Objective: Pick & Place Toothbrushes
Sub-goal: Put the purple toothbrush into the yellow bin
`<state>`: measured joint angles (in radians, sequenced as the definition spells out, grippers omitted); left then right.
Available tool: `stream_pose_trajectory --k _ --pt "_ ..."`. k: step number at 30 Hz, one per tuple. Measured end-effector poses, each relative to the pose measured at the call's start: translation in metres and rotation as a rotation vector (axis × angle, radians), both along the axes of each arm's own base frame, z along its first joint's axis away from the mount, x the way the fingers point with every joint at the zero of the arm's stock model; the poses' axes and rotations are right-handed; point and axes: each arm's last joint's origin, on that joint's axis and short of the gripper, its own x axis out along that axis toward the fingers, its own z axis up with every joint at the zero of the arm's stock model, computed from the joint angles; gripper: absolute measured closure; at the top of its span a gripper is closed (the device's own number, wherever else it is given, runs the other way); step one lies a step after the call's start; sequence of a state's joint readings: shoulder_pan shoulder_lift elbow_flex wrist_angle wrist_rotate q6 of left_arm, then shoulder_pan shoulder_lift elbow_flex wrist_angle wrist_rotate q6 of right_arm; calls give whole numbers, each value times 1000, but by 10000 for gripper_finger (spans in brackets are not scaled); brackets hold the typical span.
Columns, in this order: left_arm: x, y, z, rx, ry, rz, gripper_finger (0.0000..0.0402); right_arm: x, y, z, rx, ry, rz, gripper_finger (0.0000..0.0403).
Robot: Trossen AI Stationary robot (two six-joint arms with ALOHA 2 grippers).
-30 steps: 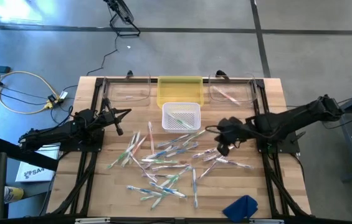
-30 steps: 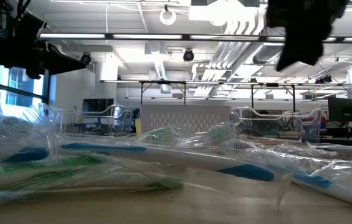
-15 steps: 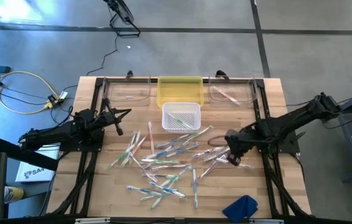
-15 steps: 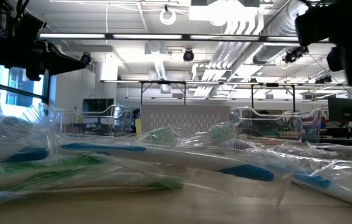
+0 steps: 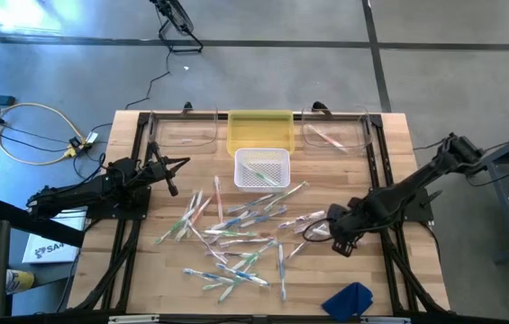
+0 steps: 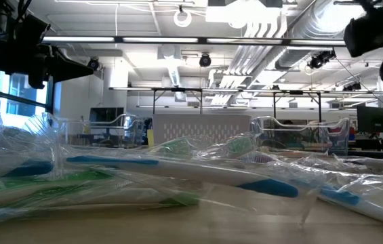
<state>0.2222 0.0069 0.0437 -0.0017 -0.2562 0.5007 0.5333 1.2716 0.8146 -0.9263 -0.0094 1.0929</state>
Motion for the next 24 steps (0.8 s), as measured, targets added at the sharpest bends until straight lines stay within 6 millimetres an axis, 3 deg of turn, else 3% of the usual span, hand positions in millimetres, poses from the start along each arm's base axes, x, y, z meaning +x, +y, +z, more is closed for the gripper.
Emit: stream_pose_trajectory --k 8,19,24 --pt "0 0 0 0 0 -1 402 0 0 -17 -21 197 -33 382" --pt "0 0 0 0 0 -2 402 8 5 -30 -22 210 77 245" --pt "0 0 0 0 0 -2 402 11 5 -33 -50 166 140 213"
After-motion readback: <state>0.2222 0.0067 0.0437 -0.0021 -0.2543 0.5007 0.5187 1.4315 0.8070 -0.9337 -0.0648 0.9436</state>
